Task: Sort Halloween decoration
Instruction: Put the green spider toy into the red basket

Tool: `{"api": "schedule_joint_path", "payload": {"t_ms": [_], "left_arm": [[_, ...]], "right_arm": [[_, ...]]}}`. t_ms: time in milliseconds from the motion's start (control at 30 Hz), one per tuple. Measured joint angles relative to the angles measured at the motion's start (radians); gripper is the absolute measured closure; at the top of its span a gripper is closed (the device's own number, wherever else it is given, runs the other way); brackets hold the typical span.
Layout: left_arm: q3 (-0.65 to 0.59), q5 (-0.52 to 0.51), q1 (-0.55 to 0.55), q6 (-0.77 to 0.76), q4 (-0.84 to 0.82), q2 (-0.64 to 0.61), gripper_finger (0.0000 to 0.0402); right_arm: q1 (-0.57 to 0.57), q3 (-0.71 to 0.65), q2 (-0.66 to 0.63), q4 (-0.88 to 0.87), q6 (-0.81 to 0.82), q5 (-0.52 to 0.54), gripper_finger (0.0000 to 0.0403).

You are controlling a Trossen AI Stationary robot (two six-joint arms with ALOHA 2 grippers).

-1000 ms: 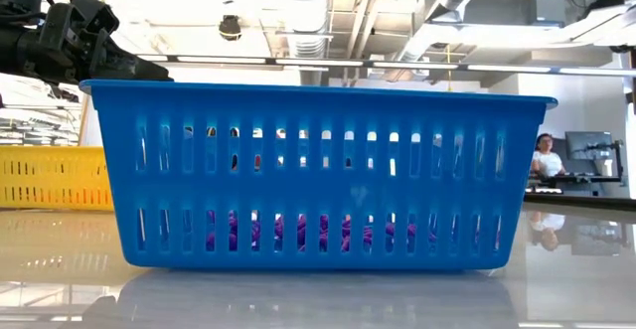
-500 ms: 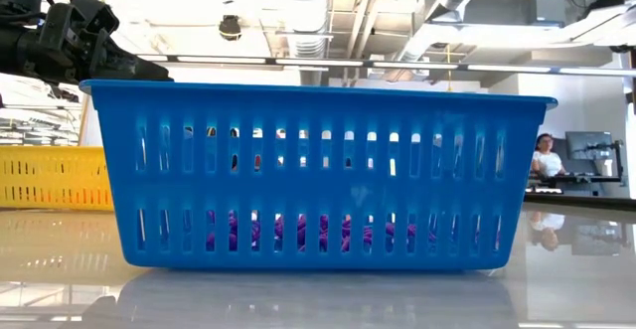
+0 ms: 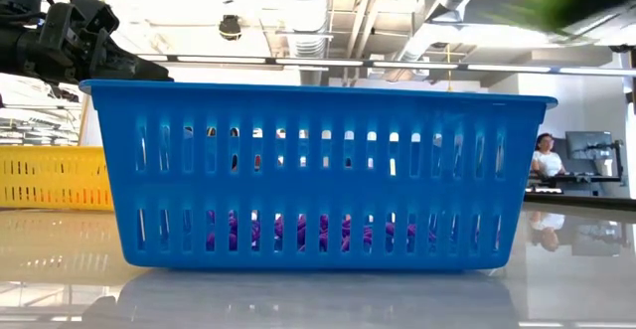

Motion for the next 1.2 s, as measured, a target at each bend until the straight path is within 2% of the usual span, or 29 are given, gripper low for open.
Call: {"api": "schedule_joint_path", "payload": {"t_ms": [133, 300, 433, 600, 667, 733, 967, 1200], "left_arm": [[0.000, 0.000, 0.000, 0.000, 0.000, 0.000, 0.0285], [0.000, 0.000, 0.000, 0.000, 0.000, 0.000, 0.0285], [0.000, 0.000, 0.000, 0.000, 0.000, 0.000, 0.0285], [0.000, 0.000, 0.000, 0.000, 0.000, 0.000, 0.0285], [0.000, 0.000, 0.000, 0.000, 0.000, 0.000, 0.0285], [0.000, 0.000, 0.000, 0.000, 0.000, 0.000, 0.0285], [0.000, 0.000, 0.000, 0.000, 0.000, 0.000, 0.0285], [0.000, 0.000, 0.000, 0.000, 0.000, 0.000, 0.0285]], "right_arm": [[-0.108, 0.001, -0.083, 0.005, -0.220, 0.070, 0.0380], [-0.294, 0.000, -0.168, 0.003, -0.436, 0.042, 0.0376], [-0.483, 0.001, -0.233, 0.025, -0.544, -0.121, 0.0378], [-0.729, 0.001, -0.240, 0.110, -0.627, -0.406, 0.0378], [-0.816, 0.001, -0.237, 0.142, -0.637, -0.487, 0.0377], [-0.888, 0.001, -0.232, 0.147, -0.636, -0.518, 0.0378], [-1.082, -0.007, -0.222, 0.151, -0.613, -0.512, 0.0376], [-1.222, -0.099, -0.220, 0.194, -0.516, -0.517, 0.0361]]}}
